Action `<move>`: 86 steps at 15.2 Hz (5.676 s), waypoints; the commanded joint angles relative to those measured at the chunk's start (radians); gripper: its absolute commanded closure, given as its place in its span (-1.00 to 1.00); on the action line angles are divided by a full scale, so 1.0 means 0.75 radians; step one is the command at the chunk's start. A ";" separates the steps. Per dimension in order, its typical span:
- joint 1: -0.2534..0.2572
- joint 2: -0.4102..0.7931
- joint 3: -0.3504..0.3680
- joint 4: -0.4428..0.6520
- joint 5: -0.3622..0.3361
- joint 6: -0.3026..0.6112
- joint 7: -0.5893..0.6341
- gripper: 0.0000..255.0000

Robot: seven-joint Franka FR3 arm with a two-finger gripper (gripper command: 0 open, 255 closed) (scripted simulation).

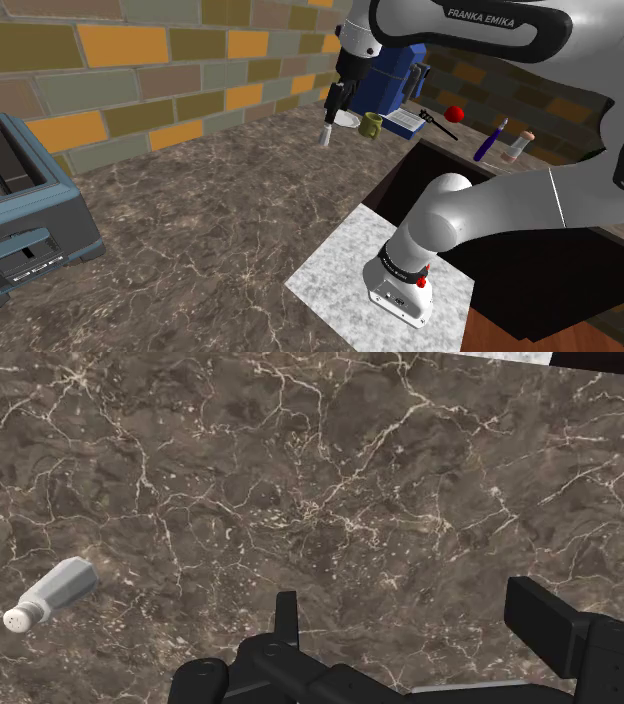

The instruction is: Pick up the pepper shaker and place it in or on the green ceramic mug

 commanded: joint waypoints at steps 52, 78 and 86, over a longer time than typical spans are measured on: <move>-0.292 1.260 -0.482 0.460 0.023 0.858 -0.593 1.00; -0.279 1.106 -0.489 0.662 -0.024 0.508 -0.579 1.00; -0.276 1.078 -0.488 0.774 -0.029 0.369 -0.583 1.00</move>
